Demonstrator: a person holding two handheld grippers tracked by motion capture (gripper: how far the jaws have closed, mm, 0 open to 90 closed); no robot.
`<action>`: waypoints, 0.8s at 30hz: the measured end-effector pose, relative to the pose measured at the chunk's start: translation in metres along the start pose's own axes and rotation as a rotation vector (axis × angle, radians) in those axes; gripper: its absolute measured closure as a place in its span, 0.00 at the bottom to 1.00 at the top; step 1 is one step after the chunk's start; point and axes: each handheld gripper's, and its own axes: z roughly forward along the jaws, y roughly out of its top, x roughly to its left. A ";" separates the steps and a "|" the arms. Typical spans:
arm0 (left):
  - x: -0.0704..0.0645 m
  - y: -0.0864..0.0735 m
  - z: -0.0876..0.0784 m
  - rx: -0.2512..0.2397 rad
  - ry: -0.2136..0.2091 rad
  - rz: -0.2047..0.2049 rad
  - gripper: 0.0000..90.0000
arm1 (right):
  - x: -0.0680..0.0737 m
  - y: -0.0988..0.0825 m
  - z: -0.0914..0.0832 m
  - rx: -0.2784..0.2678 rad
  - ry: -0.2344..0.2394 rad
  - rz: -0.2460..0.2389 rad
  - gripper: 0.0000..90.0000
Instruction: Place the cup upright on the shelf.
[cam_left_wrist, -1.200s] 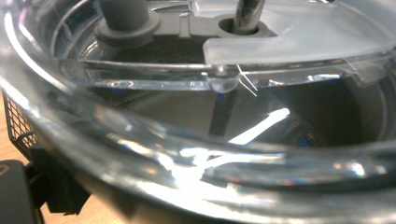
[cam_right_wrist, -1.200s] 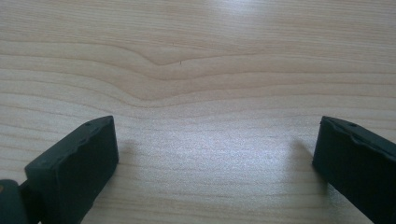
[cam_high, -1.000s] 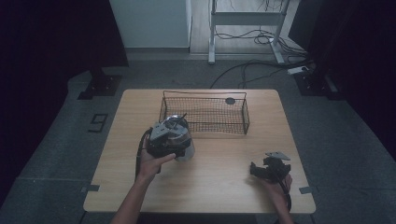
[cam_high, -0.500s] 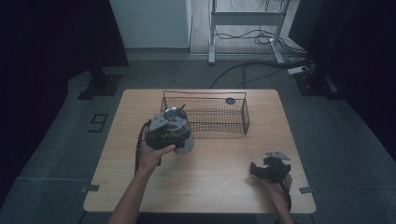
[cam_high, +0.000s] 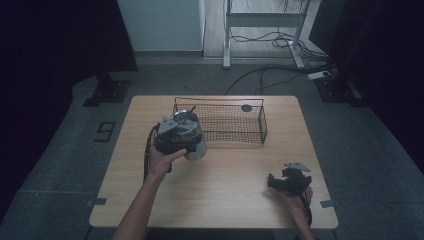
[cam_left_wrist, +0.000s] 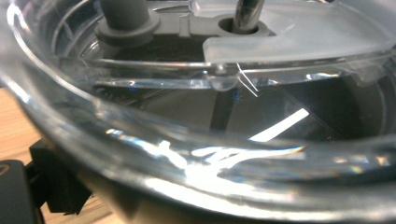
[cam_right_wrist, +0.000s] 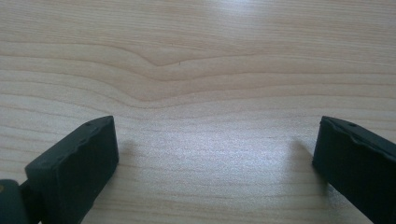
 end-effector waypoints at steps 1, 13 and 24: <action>0.001 0.002 0.001 -0.002 0.002 0.000 0.05 | 0.000 0.000 0.000 0.003 0.001 -0.001 0.00; 0.004 0.014 0.004 -0.016 0.011 -0.006 0.05 | 0.000 0.000 0.000 0.002 0.001 -0.002 0.00; 0.007 0.026 0.007 -0.018 0.024 -0.001 0.05 | 0.000 0.000 0.000 -0.001 -0.001 0.000 0.00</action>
